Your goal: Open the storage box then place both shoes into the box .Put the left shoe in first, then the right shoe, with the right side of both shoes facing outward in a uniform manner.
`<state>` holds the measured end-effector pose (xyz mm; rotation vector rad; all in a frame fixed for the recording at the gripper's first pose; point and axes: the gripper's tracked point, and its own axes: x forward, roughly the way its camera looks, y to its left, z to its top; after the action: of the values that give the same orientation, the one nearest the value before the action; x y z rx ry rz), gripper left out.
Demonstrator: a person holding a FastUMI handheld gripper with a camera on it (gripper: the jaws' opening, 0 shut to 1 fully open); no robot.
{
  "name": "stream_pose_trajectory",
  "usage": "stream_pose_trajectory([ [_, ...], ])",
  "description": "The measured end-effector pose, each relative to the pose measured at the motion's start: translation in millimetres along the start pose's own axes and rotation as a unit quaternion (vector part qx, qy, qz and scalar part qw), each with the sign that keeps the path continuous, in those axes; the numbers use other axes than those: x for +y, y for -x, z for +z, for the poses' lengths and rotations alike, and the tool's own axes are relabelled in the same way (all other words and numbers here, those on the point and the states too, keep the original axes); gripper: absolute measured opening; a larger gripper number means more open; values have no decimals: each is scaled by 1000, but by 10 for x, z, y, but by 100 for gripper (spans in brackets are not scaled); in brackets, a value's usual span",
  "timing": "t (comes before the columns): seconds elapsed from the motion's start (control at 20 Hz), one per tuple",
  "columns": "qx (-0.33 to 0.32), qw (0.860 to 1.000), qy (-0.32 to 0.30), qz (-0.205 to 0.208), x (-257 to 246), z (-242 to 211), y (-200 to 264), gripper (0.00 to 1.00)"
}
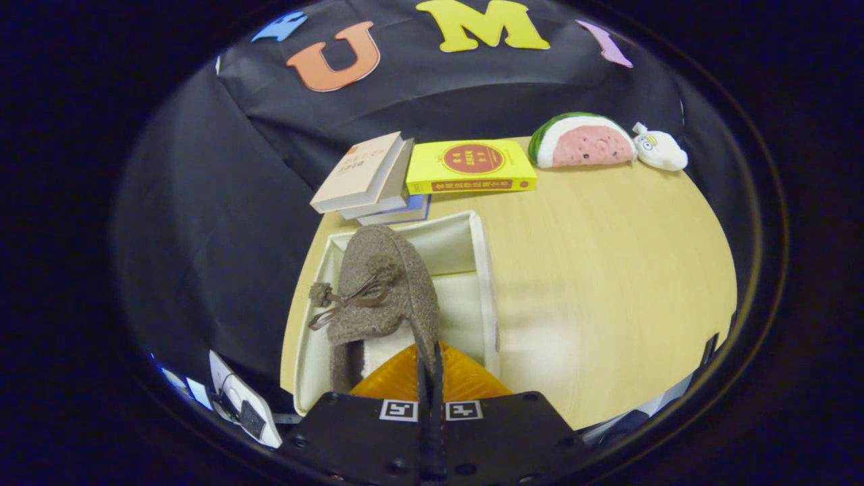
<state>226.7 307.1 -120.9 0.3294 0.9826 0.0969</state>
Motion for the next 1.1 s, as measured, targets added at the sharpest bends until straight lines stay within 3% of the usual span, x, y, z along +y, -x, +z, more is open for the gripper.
stream_pose_trajectory([
  [0.15, -26, 998, 9, -48, -116, 29, -51, 1],
  [0.4, -60, 994, 28, -84, -153, 51, -56, 2],
  [0.55, -72, 993, 30, -83, -102, 43, -47, 6],
  [0.6, -75, 993, 31, -85, -95, 42, -40, 13],
  [0.75, -101, 991, 37, -78, -64, 106, 101, 13],
  [0.8, -109, 990, 45, -82, -68, 134, 153, 23],
  [0.95, -145, 984, 74, -67, -17, 197, 342, 37],
  [1.1, -192, 973, 108, -74, -82, 272, 598, 65],
])
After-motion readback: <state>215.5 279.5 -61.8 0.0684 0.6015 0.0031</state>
